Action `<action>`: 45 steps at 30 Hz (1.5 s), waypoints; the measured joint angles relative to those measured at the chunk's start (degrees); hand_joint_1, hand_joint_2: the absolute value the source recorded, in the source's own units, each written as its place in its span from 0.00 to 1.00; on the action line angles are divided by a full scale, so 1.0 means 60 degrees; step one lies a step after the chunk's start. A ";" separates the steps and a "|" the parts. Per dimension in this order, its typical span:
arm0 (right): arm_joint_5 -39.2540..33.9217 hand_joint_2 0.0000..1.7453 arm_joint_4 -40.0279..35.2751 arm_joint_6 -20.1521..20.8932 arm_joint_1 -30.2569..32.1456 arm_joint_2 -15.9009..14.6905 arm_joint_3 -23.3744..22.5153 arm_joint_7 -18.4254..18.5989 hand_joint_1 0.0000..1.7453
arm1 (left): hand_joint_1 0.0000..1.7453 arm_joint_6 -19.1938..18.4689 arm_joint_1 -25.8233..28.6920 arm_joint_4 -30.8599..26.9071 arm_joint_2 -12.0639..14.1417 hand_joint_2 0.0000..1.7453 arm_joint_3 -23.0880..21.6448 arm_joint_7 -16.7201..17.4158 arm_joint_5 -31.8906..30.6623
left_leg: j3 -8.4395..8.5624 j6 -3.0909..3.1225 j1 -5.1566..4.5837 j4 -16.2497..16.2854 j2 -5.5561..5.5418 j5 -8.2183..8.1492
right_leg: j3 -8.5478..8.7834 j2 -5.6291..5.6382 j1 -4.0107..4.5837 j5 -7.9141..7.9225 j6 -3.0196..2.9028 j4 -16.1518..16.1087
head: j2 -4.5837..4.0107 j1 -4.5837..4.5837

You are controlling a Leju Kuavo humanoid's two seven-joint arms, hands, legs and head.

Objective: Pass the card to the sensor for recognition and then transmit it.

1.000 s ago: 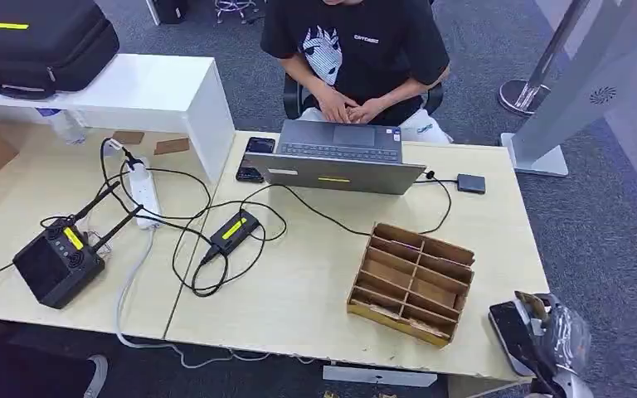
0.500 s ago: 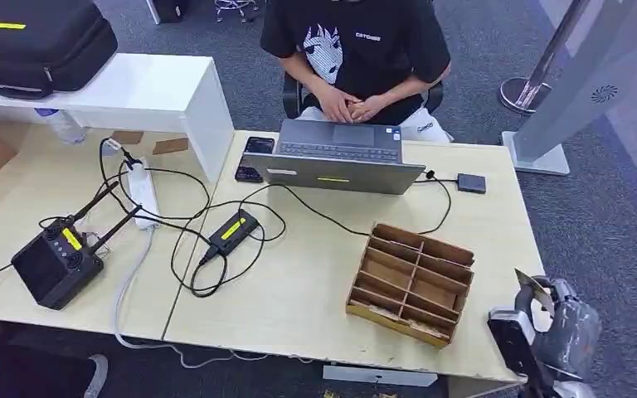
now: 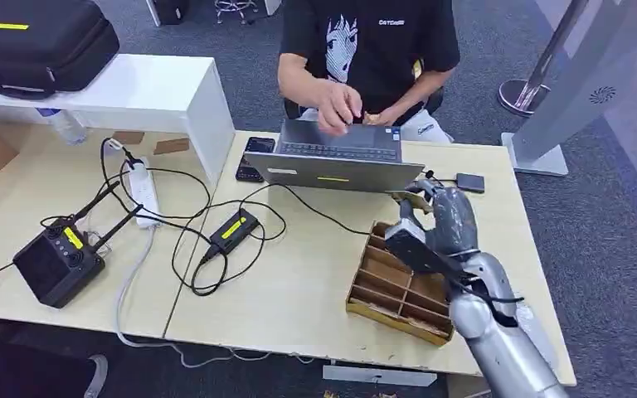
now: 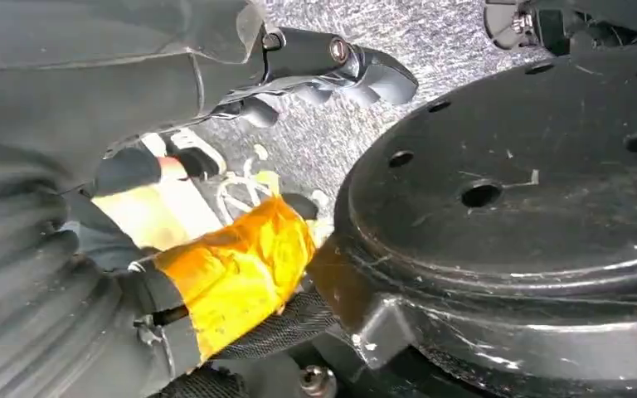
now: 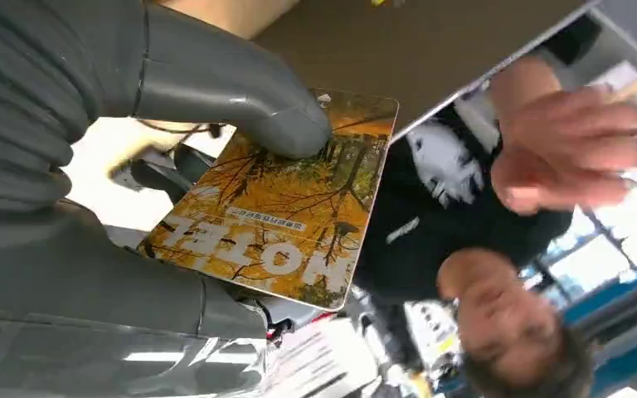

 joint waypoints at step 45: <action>-0.1403 1.00 -0.4118 -0.2061 0.5106 -0.0990 0.0245 -0.3438 0.00 | 0.00 0.0379 0.0210 0.0004 -0.0261 1.00 -0.0328 -0.0259 0.1228 | -0.0017 0.0007 -0.0007 0.0002 -0.0029 -0.0087 | -0.0014 -0.0040 -0.0006 -0.0068 0.0003 -0.0017 | 0.0000 -0.0004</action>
